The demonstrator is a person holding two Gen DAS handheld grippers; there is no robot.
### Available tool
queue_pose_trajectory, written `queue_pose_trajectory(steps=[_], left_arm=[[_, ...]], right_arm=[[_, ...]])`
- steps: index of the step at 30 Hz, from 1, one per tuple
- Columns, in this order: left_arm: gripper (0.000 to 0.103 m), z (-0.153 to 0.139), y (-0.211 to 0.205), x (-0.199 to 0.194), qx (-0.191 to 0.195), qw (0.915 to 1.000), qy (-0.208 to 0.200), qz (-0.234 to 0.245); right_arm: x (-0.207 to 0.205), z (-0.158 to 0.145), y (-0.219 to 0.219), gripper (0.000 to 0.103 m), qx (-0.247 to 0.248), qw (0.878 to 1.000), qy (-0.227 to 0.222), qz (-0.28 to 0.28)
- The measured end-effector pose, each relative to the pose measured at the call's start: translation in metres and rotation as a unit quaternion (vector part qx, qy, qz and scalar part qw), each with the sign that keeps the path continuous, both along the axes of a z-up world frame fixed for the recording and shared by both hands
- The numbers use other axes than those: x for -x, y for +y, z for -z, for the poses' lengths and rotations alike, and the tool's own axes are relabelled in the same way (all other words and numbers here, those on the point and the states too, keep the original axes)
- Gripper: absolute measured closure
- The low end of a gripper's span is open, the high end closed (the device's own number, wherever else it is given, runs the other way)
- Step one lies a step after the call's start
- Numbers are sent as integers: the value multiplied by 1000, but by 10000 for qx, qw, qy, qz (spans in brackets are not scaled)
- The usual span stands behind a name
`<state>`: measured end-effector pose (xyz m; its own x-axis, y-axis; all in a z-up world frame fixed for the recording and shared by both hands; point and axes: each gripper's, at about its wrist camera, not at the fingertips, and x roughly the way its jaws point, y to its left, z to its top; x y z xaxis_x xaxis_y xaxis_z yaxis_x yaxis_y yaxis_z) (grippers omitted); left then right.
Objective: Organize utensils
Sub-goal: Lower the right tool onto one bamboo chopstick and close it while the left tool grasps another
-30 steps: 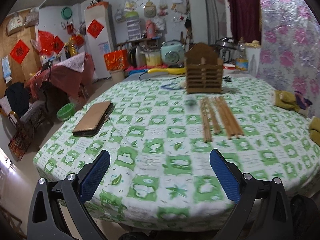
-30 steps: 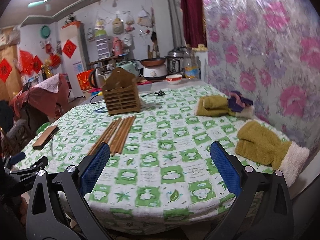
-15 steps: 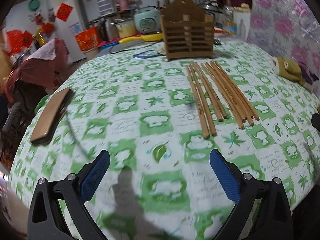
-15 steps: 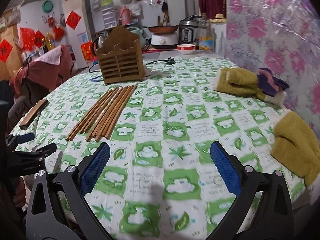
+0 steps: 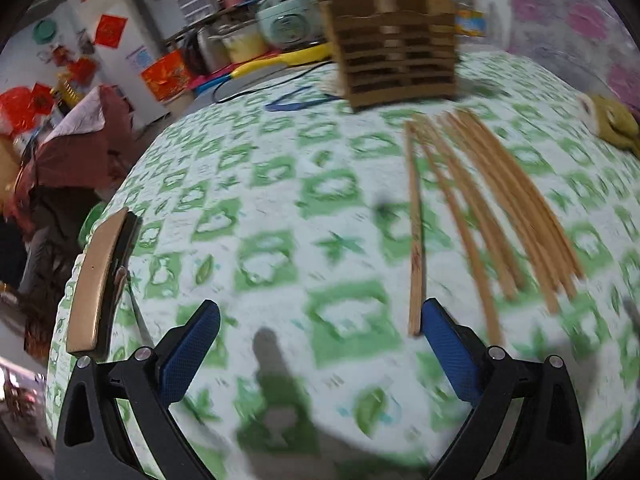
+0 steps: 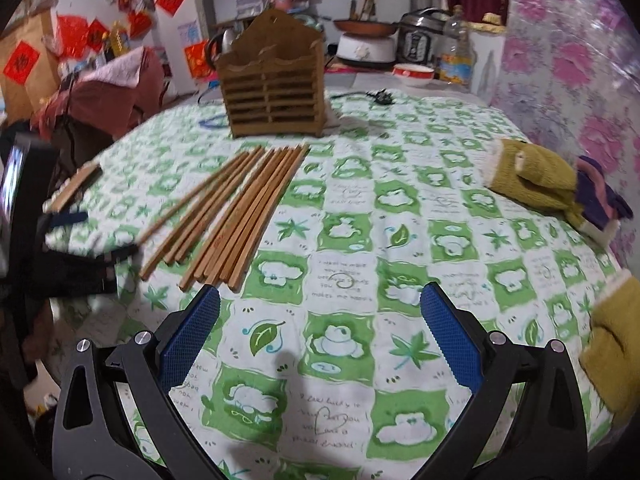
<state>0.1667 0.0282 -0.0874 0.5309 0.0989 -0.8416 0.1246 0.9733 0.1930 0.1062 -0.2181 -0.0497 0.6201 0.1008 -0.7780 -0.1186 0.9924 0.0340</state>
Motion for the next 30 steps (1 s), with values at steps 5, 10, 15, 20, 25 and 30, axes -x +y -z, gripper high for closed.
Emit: queue_pose_trajectory(steps=[5, 10, 15, 20, 25, 30], left_arm=[[4, 8, 16, -17, 644, 9974, 292, -112], [4, 10, 21, -22, 864, 9953, 373, -221], [4, 10, 19, -21, 865, 9954, 365, -185], [4, 11, 20, -22, 862, 9955, 361, -170], [5, 9, 17, -17, 832, 9959, 336, -91], [5, 4, 5, -6, 840, 9956, 205, 371]], right_arm=[[-11, 11, 19, 6, 220, 9982, 341, -430], [-25, 16, 35, 15, 451, 9959, 445, -642], [-40, 24, 35, 25, 402, 9946, 664, -685], [-45, 29, 24, 26, 482, 9955, 617, -533], [-48, 27, 0, 38, 331, 9976, 540, -280], [-46, 28, 10, 51, 266, 9964, 501, -632]])
